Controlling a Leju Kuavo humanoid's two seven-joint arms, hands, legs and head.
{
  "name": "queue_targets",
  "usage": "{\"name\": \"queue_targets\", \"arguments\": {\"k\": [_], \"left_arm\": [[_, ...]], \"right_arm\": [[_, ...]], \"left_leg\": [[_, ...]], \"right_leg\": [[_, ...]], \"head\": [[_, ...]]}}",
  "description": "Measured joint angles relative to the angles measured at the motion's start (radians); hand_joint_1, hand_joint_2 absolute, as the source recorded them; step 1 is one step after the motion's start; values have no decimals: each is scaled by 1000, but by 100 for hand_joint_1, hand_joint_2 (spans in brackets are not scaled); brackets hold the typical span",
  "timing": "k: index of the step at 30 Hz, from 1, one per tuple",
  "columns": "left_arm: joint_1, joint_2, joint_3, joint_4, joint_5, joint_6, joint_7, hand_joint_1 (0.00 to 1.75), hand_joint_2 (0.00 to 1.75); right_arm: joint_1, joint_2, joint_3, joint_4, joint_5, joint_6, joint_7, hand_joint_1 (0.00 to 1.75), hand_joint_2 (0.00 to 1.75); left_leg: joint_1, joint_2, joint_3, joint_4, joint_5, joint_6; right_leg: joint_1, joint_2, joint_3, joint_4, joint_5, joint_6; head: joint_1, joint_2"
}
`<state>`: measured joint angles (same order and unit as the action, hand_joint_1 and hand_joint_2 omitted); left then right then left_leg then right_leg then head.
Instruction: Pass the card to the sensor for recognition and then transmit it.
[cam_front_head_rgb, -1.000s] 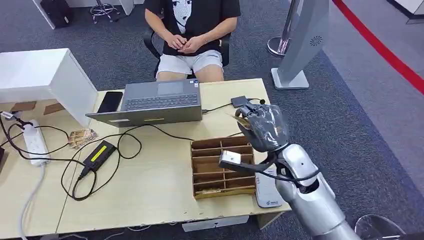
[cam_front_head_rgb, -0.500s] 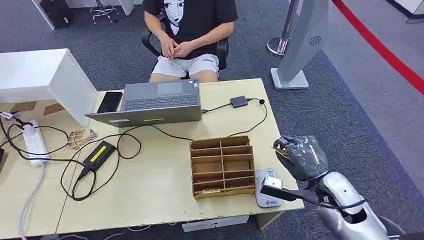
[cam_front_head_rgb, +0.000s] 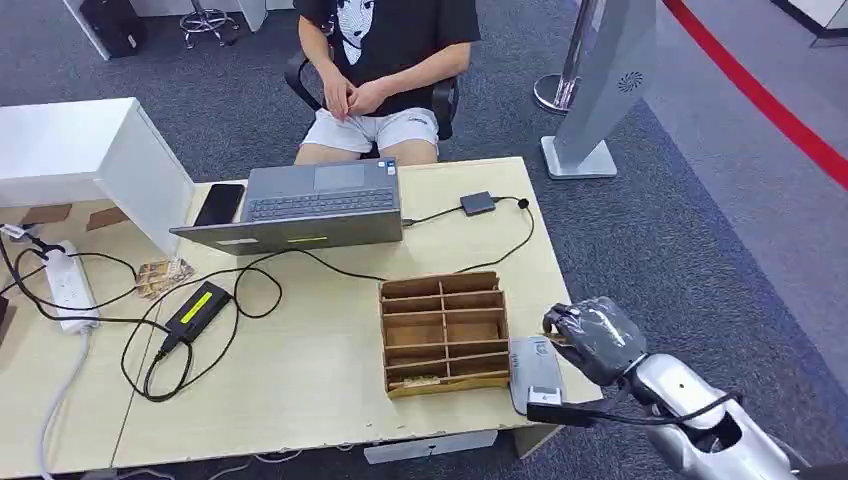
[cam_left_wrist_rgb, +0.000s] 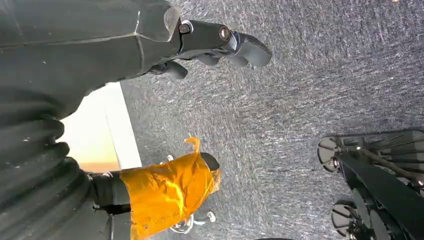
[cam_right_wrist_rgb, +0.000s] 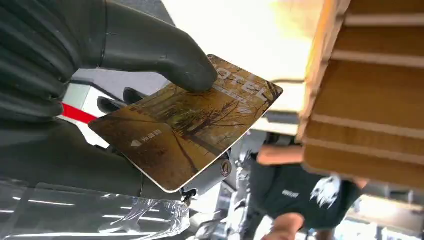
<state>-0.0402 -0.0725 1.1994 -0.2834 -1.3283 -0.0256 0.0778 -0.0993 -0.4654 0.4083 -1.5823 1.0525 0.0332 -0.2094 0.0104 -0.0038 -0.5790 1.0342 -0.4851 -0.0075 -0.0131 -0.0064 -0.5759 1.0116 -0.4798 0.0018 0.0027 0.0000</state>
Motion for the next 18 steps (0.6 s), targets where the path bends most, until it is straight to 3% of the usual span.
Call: {"name": "queue_targets", "arguments": {"k": [8, 18], "left_arm": [[-2, 0, 11, 0, -15, -1, 0, 0, 175], [-2, 0, 17, 0, -27, -1, -3, 0, 175]], "right_arm": [[-116, -7, 162, 117, -20, 37, 16, 175, 175], [-189, -21, 260, 184, -59, 58, 38, 175, 175]], "left_leg": [[0, 0, 0, 0, 0, 0], [0, 0, 0, 0, 0, 0]], "right_leg": [[0, 0, 0, 0, 0, 0], [0, 0, 0, 0, 0, 0]], "head": [[0, 0], [0, 0]]}}
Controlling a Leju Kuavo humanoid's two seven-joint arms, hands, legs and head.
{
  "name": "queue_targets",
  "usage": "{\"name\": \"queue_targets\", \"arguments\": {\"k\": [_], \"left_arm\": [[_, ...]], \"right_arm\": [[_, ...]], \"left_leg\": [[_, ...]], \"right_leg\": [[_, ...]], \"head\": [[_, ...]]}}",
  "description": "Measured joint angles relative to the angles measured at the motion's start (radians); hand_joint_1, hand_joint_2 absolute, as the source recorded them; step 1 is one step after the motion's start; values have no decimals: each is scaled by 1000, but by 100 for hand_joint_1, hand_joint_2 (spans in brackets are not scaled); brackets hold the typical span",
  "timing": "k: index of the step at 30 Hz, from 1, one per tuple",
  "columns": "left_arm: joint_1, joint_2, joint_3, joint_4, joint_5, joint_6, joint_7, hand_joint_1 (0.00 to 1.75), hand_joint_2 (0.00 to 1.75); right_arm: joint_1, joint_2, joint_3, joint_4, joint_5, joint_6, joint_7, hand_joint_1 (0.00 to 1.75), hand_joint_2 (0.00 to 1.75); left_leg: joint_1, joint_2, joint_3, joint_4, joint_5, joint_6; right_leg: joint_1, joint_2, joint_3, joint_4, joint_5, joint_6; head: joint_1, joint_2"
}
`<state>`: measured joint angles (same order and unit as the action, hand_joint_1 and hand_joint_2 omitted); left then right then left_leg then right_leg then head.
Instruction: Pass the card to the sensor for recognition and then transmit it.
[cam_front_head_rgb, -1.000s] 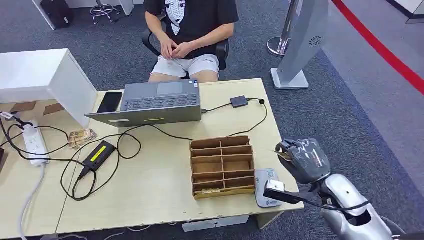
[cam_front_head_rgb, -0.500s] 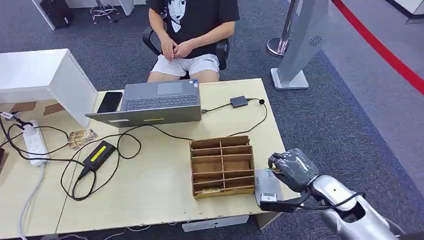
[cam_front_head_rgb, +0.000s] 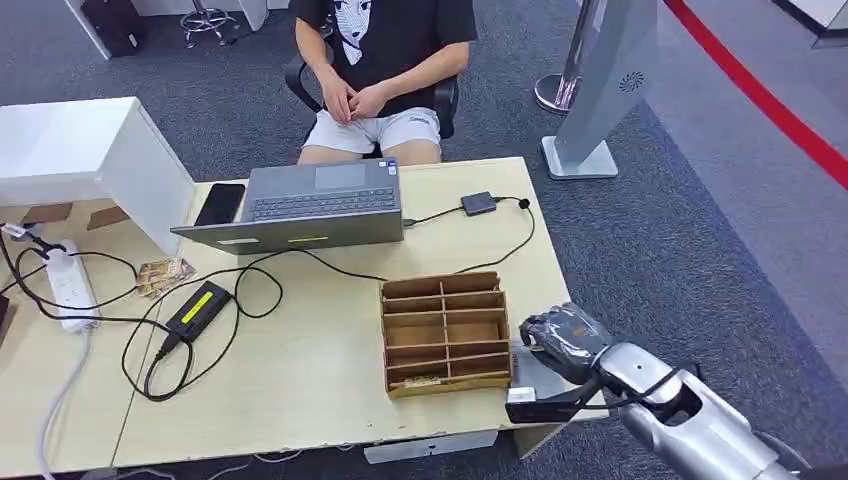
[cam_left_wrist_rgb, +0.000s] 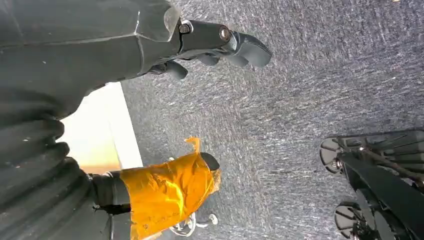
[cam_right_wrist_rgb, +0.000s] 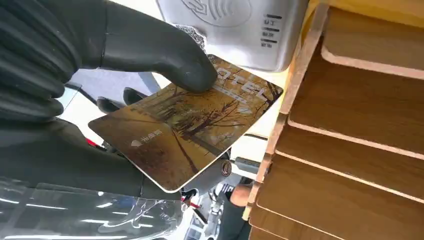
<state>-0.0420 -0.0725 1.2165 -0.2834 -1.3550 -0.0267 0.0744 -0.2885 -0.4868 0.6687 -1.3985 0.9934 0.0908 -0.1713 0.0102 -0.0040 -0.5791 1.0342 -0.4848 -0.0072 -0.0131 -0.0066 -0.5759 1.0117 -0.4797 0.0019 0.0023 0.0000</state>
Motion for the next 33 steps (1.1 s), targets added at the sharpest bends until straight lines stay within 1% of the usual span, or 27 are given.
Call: {"name": "queue_targets", "arguments": {"k": [3, 7, 10, 13, 15, 17, 18, 21, 22, 23, 24, 25, 26, 28, 30, 33], "left_arm": [[-1, 0, 6, 0, -4, 0, 0, 0, 175], [0, 0, 22, 0, -10, 0, 0, 0, 175], [-1, 0, 28, -1, -12, 0, 0, 0, 175], [0, -3, 36, -3, -14, 1, 0, 0, 175], [-1, -5, 44, -5, -17, 1, 0, 0, 175], [0, -9, 48, -8, -25, 2, 0, 0, 175], [-1, -10, 48, -9, -29, 2, 0, 0, 175], [-7, -10, 48, -9, -53, -1, 0, 0, 175], [-8, -7, 48, -9, -64, -4, -2, 0, 175], [-12, -3, 47, -9, -79, -11, -6, 0, 175], [-16, 0, 46, -9, -91, -14, -10, 0, 175], [-22, 5, 45, -9, -103, -18, -15, 0, 175], [-29, 9, 42, -9, -116, -22, -18, 0, 175], [-37, 19, 32, -9, -132, -29, -24, 0, 175], [-37, 26, 21, -9, -148, -34, -27, 0, 175], [-42, 35, -3, -8, -164, -43, -37, 0, 175]], "right_arm": [[-20, -8, 25, 9, -20, -14, 20, 175, 175], [-31, -32, 32, -16, -34, -71, 47, 175, 175], [-47, -45, 23, -53, -34, -74, 55, 175, 175], [-70, -51, -2, -103, -28, -75, 71, 175, 175], [-89, -51, -30, -137, 5, -92, 100, 175, 175], [-116, -35, -70, -181, 40, -94, 134, 175, 175], [-135, -25, -80, -192, 45, -89, 140, 175, 175], [-223, 40, -92, -212, 20, 1, 132, 175, 175], [-259, 69, -88, -204, -18, 54, 115, 175, 175], [-319, 113, -75, -173, -78, 112, 95, 175, 175], [-375, 154, -56, -132, -134, 148, 84, 175, 175], [-424, 188, -38, -95, -178, 169, 81, 175, 175], [-476, 238, -14, -41, -216, 188, 83, 175, 175], [-575, 330, 34, 77, -243, 193, 102, 175, 175], [-650, 413, 72, 180, -247, 214, 138, 175, 175], [-760, 548, 117, 383, -242, 239, 201, 175, 175]], "left_leg": [[0, 0, 0, 0, 0, 0], [0, 0, 0, 0, 0, 0], [0, 0, 0, 0, 0, 0], [0, 0, 0, 0, 0, 0], [0, 0, 0, 0, 0, 0], [0, 0, 0, 0, 0, 0], [0, 1, 0, 0, 1, -1], [0, 3, -1, 0, 1, -1], [0, 4, 0, 0, 1, -2], [0, 6, 0, 0, 1, -2], [1, 8, 1, 0, 3, -4], [1, 8, -1, -1, 4, -4], [1, 8, -1, -1, 5, -4], [1, 8, 0, -1, 6, -5], [1, 7, -1, 0, 7, -6], [1, 7, -1, -1, 8, -7]], "right_leg": [[0, 0, 0, 0, 0, 0], [0, 0, 0, 0, 0, 0], [0, 0, 0, 0, 0, 0], [0, 0, 0, 0, 0, 0], [0, 0, 0, 0, 0, 0], [0, 0, 0, 1, 1, 0], [0, 1, 0, 1, 1, -1], [0, 3, 0, 2, 1, -1], [0, 4, 0, 2, 2, 0], [0, 6, -1, 3, 3, -2], [0, 8, -3, 4, 4, -3], [1, 9, -3, 4, 4, -4], [1, 9, -4, 5, 4, -4], [1, 9, -5, 6, 5, -4], [1, 9, -6, 8, 5, -4], [1, 8, -8, 8, 5, -6]], "head": [[0, 0], [0, 0], [0, 0], [0, 0], [0, 0], [1, 0], [0, 0], [0, 0], [1, 0], [0, 0], [0, 0], [0, 0], [0, 0], [0, 0], [1, 0], [0, 0]]}}
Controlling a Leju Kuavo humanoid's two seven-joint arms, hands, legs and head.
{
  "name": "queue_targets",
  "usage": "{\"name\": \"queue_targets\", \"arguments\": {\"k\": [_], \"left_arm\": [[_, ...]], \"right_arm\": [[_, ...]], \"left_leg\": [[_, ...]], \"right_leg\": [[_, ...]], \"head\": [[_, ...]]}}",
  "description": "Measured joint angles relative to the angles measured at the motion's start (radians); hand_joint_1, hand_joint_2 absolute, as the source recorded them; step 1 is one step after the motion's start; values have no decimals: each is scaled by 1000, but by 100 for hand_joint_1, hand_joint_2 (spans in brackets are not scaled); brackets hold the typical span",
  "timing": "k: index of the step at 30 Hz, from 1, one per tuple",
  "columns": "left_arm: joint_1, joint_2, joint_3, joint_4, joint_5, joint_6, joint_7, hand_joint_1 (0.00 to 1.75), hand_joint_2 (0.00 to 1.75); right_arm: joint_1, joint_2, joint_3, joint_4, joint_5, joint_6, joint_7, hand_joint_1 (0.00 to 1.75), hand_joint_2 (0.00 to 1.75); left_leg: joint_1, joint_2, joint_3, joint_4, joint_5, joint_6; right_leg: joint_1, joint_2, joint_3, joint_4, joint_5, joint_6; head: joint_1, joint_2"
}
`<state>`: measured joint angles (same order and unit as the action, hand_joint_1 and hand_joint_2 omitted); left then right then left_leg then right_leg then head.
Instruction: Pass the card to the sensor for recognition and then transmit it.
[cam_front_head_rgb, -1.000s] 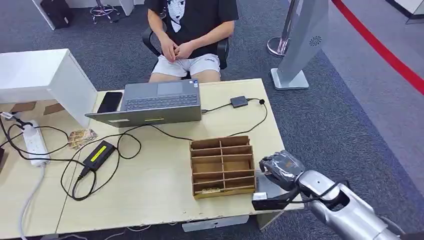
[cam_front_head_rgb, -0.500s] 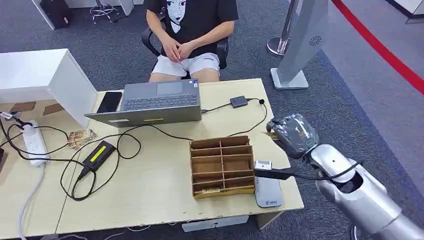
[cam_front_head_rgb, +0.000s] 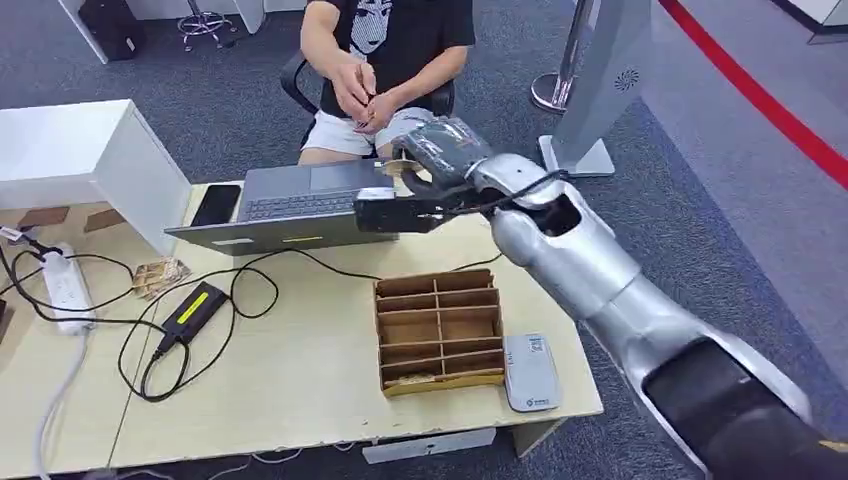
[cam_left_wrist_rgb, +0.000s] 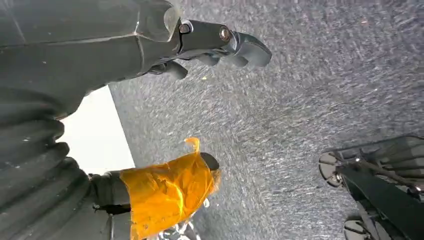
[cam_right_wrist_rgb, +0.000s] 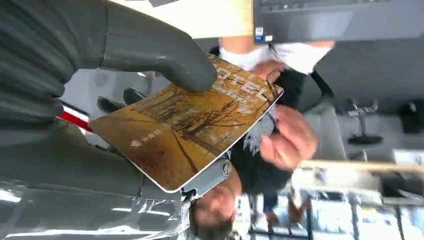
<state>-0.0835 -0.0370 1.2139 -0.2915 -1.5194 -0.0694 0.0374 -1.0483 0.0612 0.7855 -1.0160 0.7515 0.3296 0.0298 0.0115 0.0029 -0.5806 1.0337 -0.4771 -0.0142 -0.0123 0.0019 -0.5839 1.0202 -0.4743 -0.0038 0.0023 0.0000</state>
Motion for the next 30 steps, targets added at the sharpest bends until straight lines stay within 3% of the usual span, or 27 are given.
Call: {"name": "queue_targets", "arguments": {"k": [5, 10, 19, 30], "left_arm": [[-8, 9, -31, 2, -3, -7, -13, 0, 175], [-10, 10, -55, 2, -5, -10, -20, 0, 175], [-11, 15, -76, 7, -6, -10, -20, 0, 175], [-11, 16, -77, 9, -6, -10, -20, 0, 175]], "right_arm": [[-104, 163, 45, 281, 37, -20, 52, 175, 175], [-123, 234, 83, 429, 5, -49, 89, 175, 175], [-126, 269, 103, 551, -39, -105, 115, 173, 175], [-138, 271, 103, 577, -45, -128, 140, 173, 175]], "left_leg": [[0, -2, -2, 0, 0, -1], [0, -2, -3, 0, 0, -1], [0, -2, -3, 1, 0, 0], [0, -2, -3, 0, 0, -1]], "right_leg": [[0, -2, -1, 0, 0, 0], [0, -2, -1, -1, 0, 0], [0, -2, -1, -2, 1, 1], [0, -2, -1, -1, 1, 0]], "head": [[1, 0], [0, 0], [0, 0], [0, 0]]}}
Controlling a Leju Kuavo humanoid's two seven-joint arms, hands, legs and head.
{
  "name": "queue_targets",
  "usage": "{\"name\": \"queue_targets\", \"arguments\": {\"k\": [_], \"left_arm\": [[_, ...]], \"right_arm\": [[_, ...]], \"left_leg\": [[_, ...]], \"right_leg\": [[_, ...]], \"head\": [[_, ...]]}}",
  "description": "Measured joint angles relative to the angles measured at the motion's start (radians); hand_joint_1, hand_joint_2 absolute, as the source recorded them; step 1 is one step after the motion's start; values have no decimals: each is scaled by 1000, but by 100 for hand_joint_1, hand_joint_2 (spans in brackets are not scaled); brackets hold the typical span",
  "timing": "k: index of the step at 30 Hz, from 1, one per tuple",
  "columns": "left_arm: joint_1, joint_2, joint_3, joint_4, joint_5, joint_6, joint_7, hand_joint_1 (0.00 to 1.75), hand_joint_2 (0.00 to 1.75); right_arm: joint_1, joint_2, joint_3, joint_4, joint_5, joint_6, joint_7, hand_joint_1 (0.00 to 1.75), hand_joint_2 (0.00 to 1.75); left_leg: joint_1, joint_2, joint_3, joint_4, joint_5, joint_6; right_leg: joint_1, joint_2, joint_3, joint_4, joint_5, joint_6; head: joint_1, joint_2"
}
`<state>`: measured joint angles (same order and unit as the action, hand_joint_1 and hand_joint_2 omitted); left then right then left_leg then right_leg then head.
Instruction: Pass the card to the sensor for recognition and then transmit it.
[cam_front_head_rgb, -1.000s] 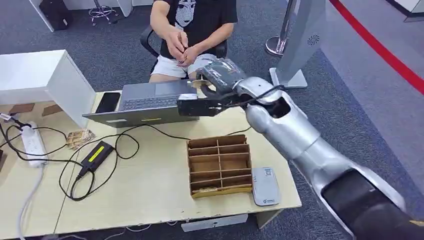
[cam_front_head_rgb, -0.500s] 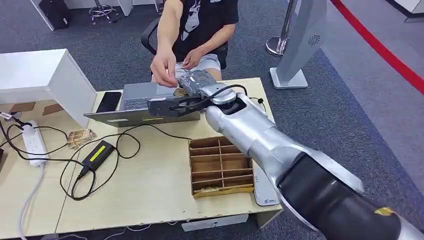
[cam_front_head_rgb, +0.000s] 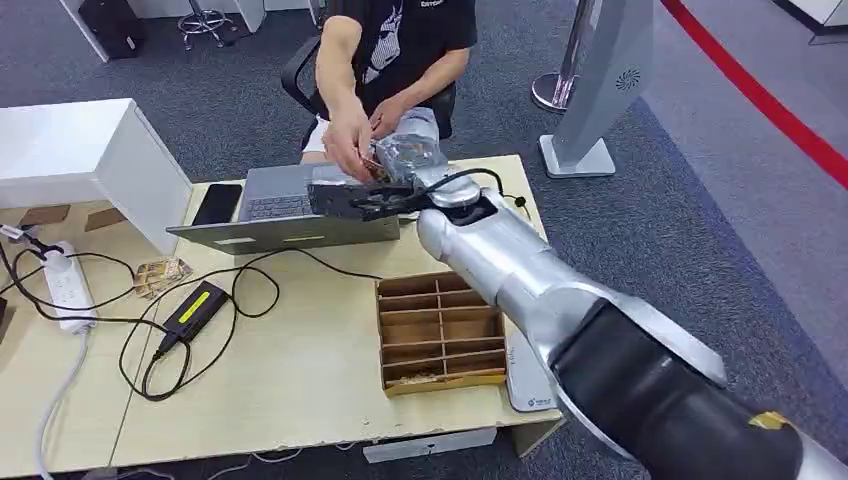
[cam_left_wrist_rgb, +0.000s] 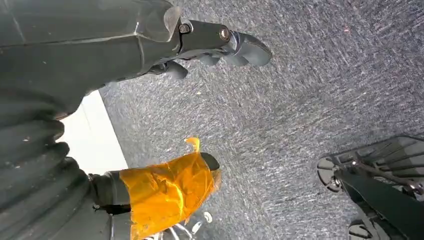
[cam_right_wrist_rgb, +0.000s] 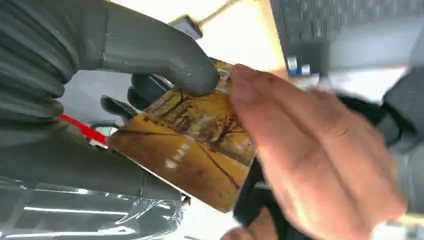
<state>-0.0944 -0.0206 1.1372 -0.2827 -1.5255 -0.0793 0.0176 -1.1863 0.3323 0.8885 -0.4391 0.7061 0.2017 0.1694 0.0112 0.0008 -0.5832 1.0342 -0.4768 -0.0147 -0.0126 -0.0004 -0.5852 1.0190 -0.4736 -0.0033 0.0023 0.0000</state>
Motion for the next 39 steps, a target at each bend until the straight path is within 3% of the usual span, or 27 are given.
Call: {"name": "queue_targets", "arguments": {"k": [2, 3, 4, 10, 15, 22, 28, 32, 34, 39], "left_arm": [[0, 0, 0, 2, 0, 0, 0, 0, 175], [0, -1, 0, 2, 0, 0, 3, 0, 175], [1, -3, 0, 2, 1, 0, 10, 0, 175], [1, -4, 0, 2, 1, 2, 11, 0, 175], [2, -8, 0, 2, 4, 3, 14, 0, 175], [12, -18, 6, 2, 28, 20, 31, 0, 175], [25, -28, 27, 2, 49, 29, 33, 0, 175], [24, -31, 30, 2, 51, 31, 33, 0, 175], [24, -33, 36, 2, 63, 34, 36, 0, 175], [30, -44, 66, 2, 96, 50, 42, 0, 175]], "right_arm": [[-5, 0, -2, 18, 2, -47, 9, 169, 175], [-8, 0, -13, 22, 11, -109, 29, 169, 175], [-8, 1, -53, 17, 46, -195, 42, 0, 175], [8, 3, -135, -36, 82, -235, 8, 0, 175], [61, 3, -221, -141, 123, -250, -74, 0, 175], [281, -17, -314, -557, 191, -206, -191, 0, 175], [468, -77, -317, -887, 222, -200, -241, 0, 175], [511, -94, -317, -980, 222, -200, -250, 0, 175], [542, -113, -316, -1026, 227, -211, -290, 0, 175], [730, -234, -306, -1198, 254, -306, -409, 0, 175]], "left_leg": [[0, 0, 0, 0, 0, 0], [0, 0, 0, 0, 0, 0], [0, -3, -2, 0, 1, 0], [0, -2, -3, 0, 0, 1], [0, -2, -3, 0, 0, 1], [0, -2, -2, 0, 0, 1], [0, -1, -3, 0, -1, 2], [0, -1, -3, 0, -1, 2], [0, -2, -2, 0, -1, 2], [0, -4, -3, 0, -2, 3]], "right_leg": [[0, 0, 0, 0, 1, -1], [0, -1, 0, 0, 1, -1], [0, -3, -1, 0, 1, -1], [0, -1, -2, -2, 0, -1], [0, -2, -2, -2, 1, -1], [0, -2, -2, -2, 0, -1], [0, -2, -2, -3, 0, 0], [0, -2, -2, -3, 0, 0], [0, -2, -1, -3, 0, 0], [0, -5, 0, -4, -1, 1]], "head": [[0, 0], [0, 0], [0, 0], [0, 0], [1, 0], [0, 0], [0, 0], [0, 0], [0, 0], [0, 0]]}}
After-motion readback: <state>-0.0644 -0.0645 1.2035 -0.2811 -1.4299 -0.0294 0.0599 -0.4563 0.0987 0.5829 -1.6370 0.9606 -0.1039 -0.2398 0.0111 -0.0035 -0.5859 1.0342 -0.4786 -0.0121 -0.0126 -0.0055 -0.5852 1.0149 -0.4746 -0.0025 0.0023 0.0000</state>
